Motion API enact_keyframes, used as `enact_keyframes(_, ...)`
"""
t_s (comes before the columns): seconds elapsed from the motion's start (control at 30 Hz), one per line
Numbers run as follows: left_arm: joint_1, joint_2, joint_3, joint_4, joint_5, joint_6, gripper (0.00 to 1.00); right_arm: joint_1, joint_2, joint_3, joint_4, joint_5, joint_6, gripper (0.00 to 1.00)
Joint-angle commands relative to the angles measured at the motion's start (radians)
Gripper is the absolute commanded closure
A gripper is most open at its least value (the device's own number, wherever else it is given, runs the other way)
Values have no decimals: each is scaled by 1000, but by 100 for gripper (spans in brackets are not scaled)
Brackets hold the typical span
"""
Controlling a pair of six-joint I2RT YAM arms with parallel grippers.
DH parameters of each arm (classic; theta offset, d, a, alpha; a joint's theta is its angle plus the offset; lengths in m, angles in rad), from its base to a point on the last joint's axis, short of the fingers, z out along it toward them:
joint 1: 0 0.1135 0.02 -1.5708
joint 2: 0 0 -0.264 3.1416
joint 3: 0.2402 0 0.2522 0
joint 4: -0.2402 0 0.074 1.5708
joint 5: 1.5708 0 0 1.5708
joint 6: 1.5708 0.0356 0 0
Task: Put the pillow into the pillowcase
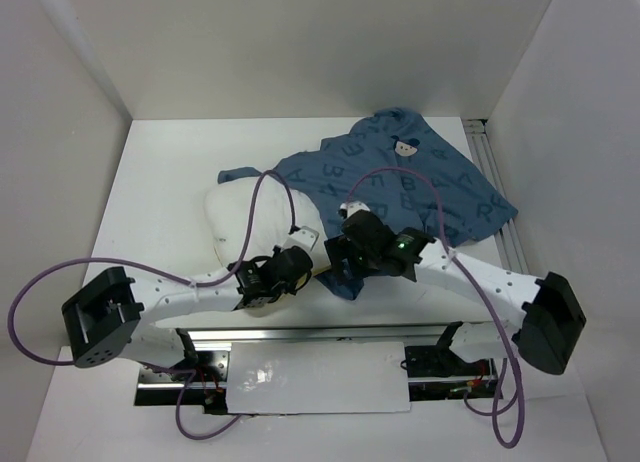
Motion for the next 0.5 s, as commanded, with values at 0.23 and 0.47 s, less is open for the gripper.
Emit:
enact_keyframes(0.23,-6,-222,-76,225,97,16,100,45,152,118,-35,418,77,81)
enact_keyframes(0.47,-6,-283,-76,316,159,106,100,81,37,166,83,259,-88,100)
